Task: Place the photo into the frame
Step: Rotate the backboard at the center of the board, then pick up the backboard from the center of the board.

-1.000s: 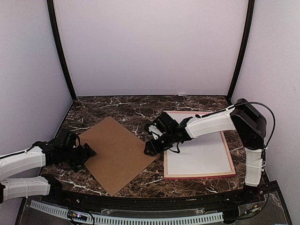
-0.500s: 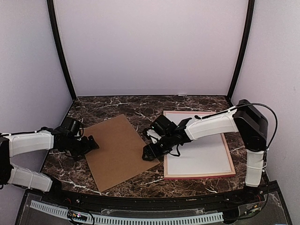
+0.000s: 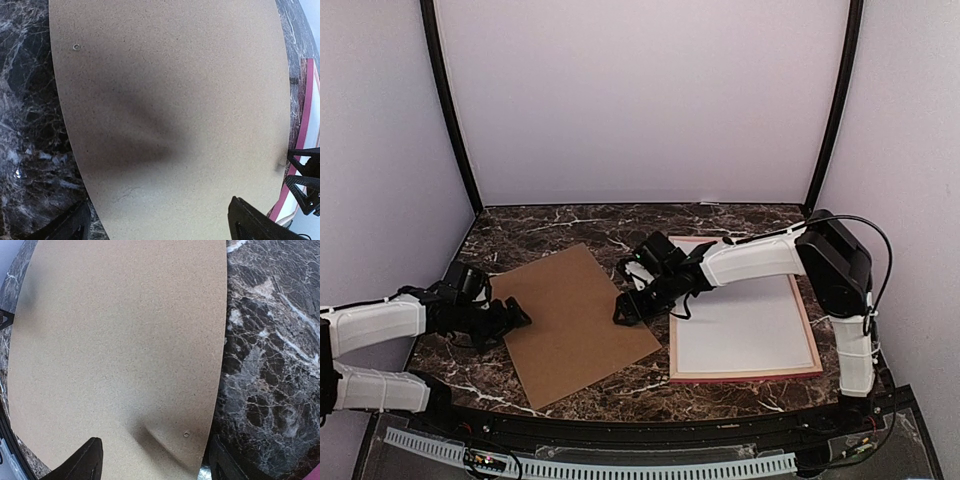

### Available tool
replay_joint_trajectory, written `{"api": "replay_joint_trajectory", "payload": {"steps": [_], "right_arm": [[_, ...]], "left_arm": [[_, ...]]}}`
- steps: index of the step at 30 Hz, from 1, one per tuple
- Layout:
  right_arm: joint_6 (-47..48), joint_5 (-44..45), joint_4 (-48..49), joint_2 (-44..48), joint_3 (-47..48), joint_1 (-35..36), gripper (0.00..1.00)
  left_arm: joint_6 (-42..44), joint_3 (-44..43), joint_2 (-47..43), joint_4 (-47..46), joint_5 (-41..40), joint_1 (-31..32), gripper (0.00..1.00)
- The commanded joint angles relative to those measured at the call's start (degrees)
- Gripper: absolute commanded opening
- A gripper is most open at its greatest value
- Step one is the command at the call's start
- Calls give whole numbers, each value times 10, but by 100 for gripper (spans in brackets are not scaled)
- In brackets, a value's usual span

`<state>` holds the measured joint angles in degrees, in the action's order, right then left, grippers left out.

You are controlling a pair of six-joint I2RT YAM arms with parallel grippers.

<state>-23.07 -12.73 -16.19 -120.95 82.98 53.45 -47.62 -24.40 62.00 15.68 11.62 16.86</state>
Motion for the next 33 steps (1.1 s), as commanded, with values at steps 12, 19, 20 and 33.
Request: {"api": "replay_joint_trajectory", "payload": {"steps": [12, 19, 20, 33], "right_arm": [[-37, -59, 43, -8, -40, 12, 68], [-44, -78, 62, -1, -60, 17, 65], [-46, -80, 66, -1, -64, 18, 65], [-43, -88, 72, 2, -77, 19, 63]], "left_arm": [[-5, 22, 20, -75, 114, -3, 95], [46, -49, -17, -62, 140, -5, 91], [53, -63, -22, -60, 142, -5, 90], [74, -142, -44, -50, 188, -6, 82]]}}
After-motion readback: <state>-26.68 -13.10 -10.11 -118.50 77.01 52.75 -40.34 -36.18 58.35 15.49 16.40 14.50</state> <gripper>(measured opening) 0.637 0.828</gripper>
